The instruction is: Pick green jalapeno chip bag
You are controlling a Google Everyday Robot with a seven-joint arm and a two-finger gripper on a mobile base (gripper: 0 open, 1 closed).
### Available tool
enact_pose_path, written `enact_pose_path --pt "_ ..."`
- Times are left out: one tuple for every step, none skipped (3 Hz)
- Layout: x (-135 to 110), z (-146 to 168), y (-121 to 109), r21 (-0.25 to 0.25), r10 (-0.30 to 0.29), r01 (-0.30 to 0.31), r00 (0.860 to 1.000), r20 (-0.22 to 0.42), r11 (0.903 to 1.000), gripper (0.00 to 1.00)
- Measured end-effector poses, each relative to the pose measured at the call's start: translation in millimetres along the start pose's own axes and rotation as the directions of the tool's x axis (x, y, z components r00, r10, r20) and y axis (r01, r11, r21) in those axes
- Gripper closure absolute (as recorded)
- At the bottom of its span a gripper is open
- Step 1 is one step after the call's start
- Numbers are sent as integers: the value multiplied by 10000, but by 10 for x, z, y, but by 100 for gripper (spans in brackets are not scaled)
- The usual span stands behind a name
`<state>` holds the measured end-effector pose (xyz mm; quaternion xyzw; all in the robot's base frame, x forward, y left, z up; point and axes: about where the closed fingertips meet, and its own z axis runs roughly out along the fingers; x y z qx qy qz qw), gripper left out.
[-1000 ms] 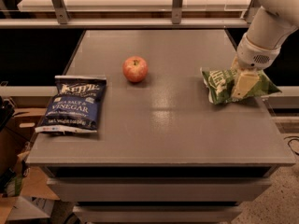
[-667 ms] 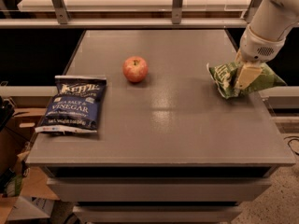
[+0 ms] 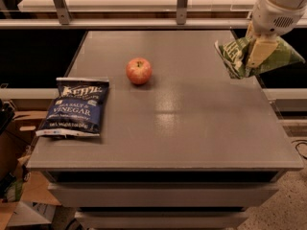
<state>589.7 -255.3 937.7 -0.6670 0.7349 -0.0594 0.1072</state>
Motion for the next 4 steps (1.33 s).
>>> enact_pose_path --pt "-84 -306 -70 473 -349 351 9994 -53 9983 100" --pt "-151 -492 -112 754 -579 576 9983 25 9955 100" --pt "-190 -544 -135 793 -743 733 9972 108 9942 100" --pt "-221 -533 -146 723 -872 853 9959 228 9937 100"
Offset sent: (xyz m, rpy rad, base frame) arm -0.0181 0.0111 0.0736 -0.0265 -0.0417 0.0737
